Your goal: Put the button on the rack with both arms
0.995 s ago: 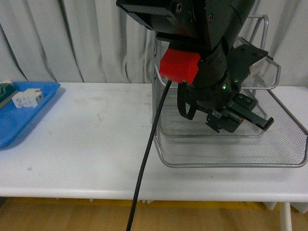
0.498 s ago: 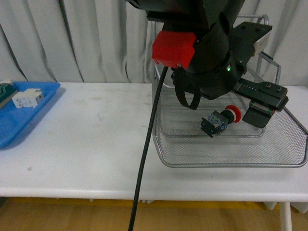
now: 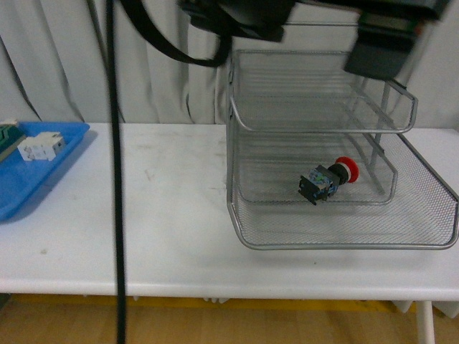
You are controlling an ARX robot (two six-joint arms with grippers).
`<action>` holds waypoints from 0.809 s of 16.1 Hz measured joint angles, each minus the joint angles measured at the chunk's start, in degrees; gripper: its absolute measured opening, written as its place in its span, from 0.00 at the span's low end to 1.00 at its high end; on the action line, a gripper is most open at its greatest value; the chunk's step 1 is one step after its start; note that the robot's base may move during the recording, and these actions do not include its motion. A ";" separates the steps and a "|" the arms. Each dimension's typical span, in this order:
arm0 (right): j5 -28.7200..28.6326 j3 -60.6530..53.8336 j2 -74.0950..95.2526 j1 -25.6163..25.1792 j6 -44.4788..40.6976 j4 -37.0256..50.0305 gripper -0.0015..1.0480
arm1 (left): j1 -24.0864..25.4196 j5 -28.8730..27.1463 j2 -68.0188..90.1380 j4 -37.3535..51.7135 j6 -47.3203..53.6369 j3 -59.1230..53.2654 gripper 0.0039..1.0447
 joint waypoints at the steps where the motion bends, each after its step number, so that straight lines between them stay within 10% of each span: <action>1: 0.00 0.00 0.00 0.00 0.00 0.02 0.94 | 0.26 -0.68 -0.48 0.70 -0.09 -0.46 0.94; 9: -0.13 0.00 0.00 0.00 0.00 0.00 0.94 | 6.97 -23.71 -12.74 29.94 -5.09 -20.37 0.70; 13: -0.15 0.00 0.00 0.00 0.00 0.02 0.94 | 26.43 -13.38 -35.89 36.20 -7.61 -44.11 0.24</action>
